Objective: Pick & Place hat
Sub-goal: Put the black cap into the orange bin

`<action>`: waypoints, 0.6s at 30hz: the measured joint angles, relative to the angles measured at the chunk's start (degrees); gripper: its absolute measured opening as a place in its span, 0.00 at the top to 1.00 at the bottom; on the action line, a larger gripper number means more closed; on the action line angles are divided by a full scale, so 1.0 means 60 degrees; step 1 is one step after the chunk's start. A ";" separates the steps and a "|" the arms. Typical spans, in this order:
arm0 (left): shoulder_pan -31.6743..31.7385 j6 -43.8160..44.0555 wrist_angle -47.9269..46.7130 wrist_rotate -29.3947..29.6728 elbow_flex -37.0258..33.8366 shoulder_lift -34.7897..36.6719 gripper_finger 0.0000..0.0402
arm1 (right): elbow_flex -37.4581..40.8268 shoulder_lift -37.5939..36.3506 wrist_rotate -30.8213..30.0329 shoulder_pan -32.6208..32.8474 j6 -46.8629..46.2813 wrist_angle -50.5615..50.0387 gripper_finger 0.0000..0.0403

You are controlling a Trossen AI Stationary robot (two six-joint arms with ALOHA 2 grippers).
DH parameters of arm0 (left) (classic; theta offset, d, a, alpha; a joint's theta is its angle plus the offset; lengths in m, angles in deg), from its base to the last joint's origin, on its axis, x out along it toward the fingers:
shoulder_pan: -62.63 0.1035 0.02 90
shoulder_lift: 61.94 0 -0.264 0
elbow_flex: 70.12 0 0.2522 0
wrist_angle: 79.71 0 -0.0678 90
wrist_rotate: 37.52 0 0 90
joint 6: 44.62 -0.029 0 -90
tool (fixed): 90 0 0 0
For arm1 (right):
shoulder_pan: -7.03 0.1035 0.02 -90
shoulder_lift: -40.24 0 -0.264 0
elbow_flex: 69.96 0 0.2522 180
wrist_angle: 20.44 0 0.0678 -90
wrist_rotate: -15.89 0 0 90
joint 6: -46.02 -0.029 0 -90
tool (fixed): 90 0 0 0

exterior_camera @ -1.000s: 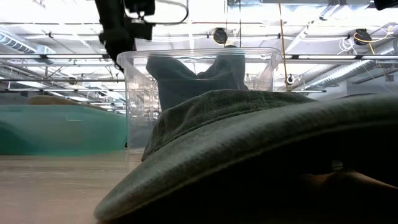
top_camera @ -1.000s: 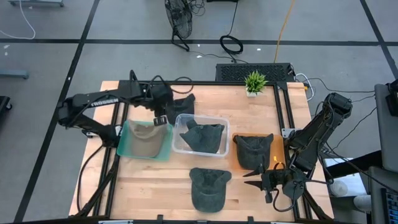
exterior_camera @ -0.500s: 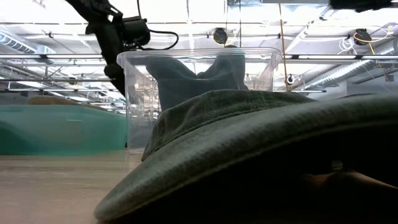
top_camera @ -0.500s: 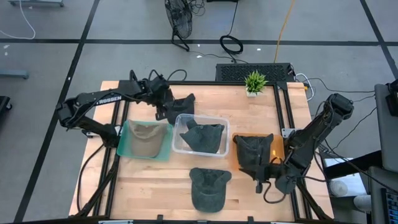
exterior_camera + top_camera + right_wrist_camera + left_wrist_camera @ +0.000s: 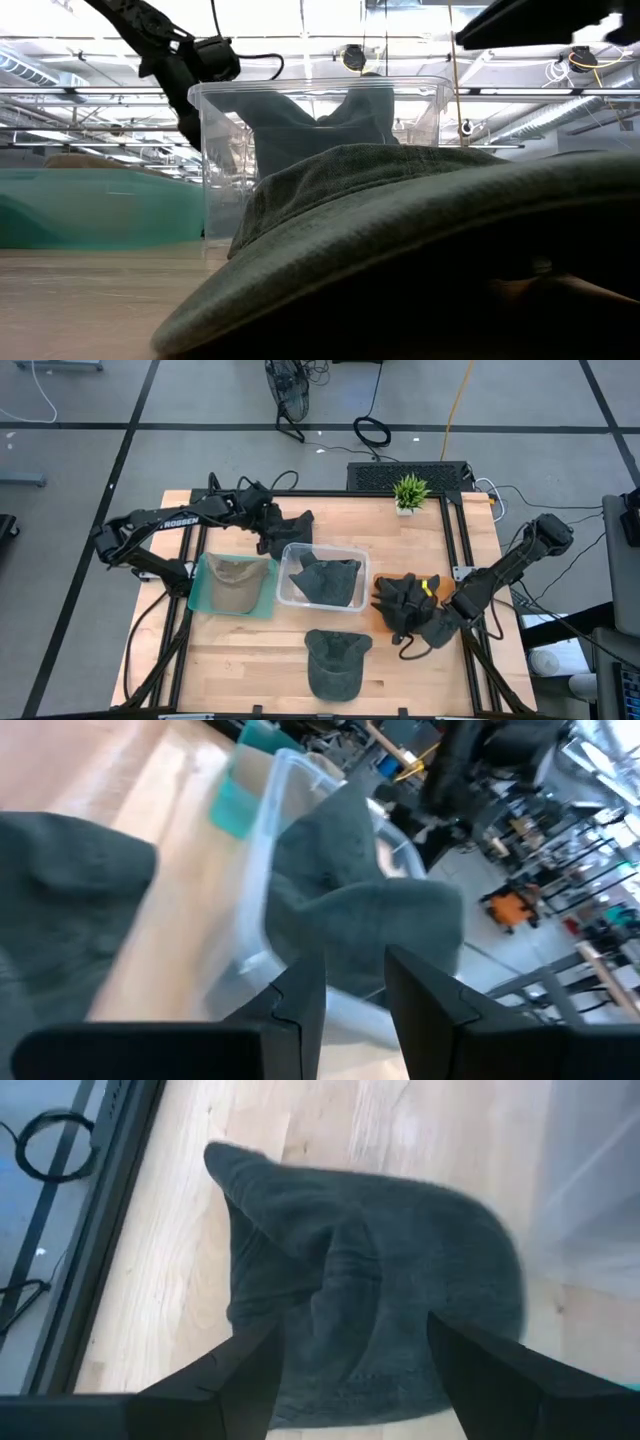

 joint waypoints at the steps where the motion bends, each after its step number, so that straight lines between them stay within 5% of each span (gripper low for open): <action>1: 0.0014 0.0004 0.0063 0.0042 -0.0025 -0.0113 0.38 | 0.0000 -0.0002 0.0027 -0.0113 0.0225 0.0160 0.77; 13: 0.0058 0.0009 0.0870 0.0999 -0.0044 -0.1561 0.36 | 0.0000 -0.0002 0.0696 -0.0731 0.1026 0.0569 0.77; 18: 0.0040 0.0295 0.0805 0.1020 -0.0044 -0.1570 0.46 | 0.0000 -0.0002 0.0812 -0.0716 0.0698 0.0453 0.77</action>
